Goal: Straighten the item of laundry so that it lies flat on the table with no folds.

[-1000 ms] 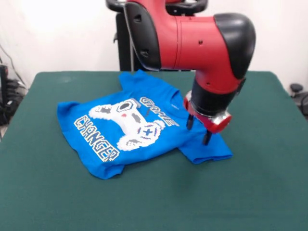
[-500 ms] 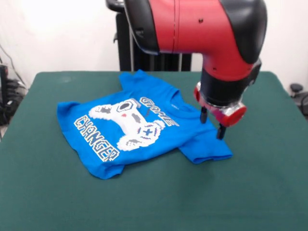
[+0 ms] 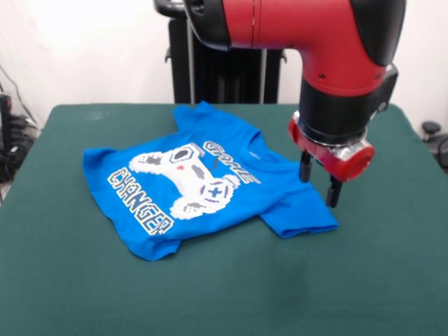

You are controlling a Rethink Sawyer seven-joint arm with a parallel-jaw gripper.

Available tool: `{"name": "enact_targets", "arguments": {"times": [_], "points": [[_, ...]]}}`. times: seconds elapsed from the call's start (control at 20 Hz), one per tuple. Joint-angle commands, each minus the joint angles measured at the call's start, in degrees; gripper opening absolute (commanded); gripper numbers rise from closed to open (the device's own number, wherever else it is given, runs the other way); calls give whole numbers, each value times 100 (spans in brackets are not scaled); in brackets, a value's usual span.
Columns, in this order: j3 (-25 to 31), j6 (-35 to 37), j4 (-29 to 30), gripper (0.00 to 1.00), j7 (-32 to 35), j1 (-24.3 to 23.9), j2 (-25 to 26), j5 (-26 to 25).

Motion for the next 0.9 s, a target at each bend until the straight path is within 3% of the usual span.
{"name": "enact_targets", "arguments": {"times": [0.05, 0.6, 0.9], "points": [[-9, -63, -202, 100, 756, 250, 691, 81], [-115, -241, -195, 100, 775, 440, 930, 60], [-227, -732, 23, 100, 794, 555, 1092, -25]]}}
